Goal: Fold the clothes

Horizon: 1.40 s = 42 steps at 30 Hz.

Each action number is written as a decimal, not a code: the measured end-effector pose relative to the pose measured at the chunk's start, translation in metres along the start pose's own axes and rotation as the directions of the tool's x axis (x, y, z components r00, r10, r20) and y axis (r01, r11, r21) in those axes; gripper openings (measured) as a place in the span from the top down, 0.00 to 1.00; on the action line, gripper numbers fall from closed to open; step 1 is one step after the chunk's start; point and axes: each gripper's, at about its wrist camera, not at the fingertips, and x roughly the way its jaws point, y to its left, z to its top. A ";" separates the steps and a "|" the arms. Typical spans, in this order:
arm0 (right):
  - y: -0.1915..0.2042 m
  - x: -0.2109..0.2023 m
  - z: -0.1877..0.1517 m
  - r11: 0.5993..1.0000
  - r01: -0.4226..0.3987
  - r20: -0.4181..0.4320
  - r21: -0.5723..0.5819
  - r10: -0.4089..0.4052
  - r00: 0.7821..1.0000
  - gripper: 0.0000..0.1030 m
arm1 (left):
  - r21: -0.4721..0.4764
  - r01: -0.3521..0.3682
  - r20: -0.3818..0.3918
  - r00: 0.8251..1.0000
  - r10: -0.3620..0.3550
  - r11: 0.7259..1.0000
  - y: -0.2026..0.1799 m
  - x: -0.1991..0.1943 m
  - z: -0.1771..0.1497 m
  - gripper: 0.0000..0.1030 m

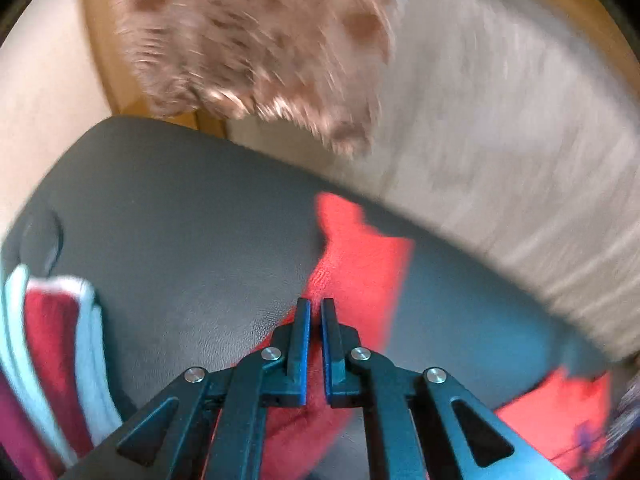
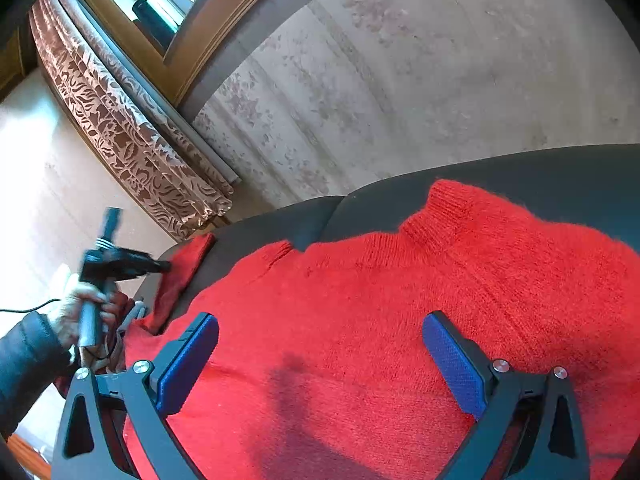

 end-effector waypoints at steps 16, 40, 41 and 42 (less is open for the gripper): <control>0.003 0.001 0.000 1.000 0.013 -0.007 -0.002 -0.013 1.000 0.00 | -0.079 0.576 0.113 0.816 -0.567 0.814 -0.068 -0.198 -0.094 0.86; 0.099 0.041 0.049 0.998 -0.048 -0.250 0.051 0.060 0.966 0.00 | 0.171 0.386 -0.046 0.922 -0.384 0.907 0.037 -0.135 -0.288 0.79; 0.115 0.051 0.052 0.998 -0.061 -0.271 0.025 0.066 0.960 0.00 | 0.162 0.400 -0.051 0.916 -0.397 0.902 0.039 -0.134 -0.289 0.79; 0.131 0.065 0.052 0.999 -0.050 -0.301 -0.011 0.044 0.953 0.00 | 0.153 0.410 -0.053 0.912 -0.407 0.899 0.042 -0.135 -0.289 0.79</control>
